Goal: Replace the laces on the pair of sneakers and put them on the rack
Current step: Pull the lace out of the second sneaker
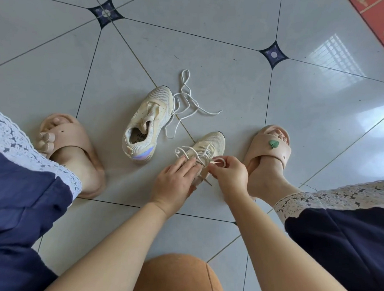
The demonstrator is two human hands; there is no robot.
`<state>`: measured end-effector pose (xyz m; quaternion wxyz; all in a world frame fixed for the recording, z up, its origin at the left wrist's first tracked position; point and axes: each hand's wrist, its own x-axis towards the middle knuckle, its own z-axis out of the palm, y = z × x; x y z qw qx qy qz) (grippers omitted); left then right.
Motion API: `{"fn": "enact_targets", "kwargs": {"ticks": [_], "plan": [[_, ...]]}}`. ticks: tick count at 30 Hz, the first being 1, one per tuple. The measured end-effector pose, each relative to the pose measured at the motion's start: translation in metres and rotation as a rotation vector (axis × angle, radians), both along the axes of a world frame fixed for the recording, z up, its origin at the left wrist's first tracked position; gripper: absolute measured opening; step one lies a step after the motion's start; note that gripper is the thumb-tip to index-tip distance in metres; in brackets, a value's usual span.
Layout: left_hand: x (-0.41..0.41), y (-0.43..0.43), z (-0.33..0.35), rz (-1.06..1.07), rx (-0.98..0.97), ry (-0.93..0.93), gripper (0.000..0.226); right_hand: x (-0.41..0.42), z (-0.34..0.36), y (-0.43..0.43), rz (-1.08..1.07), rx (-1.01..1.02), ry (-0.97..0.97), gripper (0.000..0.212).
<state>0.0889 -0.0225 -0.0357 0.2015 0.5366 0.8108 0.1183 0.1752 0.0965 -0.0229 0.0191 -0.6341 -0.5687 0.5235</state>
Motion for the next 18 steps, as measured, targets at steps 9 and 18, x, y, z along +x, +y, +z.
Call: {"fn": "enact_targets", "kwargs": {"ticks": [9, 18], "plan": [[-0.021, 0.017, 0.001, -0.06, -0.016, 0.045, 0.047, -0.013, 0.001, 0.029, 0.101, 0.068, -0.06, 0.02], [-0.017, 0.015, -0.004, 0.02, -0.035, 0.153, 0.048, 0.002, 0.052, 0.134, -0.286, 0.291, 0.133, 0.02]]}}
